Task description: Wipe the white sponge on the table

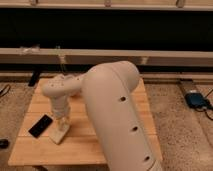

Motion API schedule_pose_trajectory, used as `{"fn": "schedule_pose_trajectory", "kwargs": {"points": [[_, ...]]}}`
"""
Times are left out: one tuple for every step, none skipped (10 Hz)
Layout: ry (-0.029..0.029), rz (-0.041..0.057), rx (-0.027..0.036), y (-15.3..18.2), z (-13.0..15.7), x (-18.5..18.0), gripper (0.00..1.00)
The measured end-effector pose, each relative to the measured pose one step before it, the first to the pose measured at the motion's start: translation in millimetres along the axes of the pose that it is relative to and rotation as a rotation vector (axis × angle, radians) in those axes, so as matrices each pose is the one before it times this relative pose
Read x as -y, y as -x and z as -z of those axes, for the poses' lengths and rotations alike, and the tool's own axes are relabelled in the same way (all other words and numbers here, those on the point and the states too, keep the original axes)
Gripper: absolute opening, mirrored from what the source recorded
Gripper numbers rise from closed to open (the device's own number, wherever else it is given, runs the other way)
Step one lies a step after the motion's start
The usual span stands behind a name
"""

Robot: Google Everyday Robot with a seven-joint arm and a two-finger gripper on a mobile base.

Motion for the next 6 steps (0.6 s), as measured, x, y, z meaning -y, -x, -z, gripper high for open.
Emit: {"fn": "schedule_pose_trajectory", "kwargs": {"points": [[-0.01964, -0.00506, 0.00679, 2.83, 0.94, 8.91, 0.0], [-0.02917, -0.00541, 0.00766, 2.56, 0.58, 13.4, 0.0], [-0.02803, -0.00099, 0.00445, 0.84, -0.84, 11.66, 0.0], [-0.04893, -0.00002, 0.00753, -0.25, -1.0, 19.96, 0.0], [-0.02119, -0.00294, 0.00411, -1.73, -0.64, 10.75, 0.0], [-0.02348, -0.00855, 0.0052, -5.79, -1.52, 16.4, 0.0]]}}
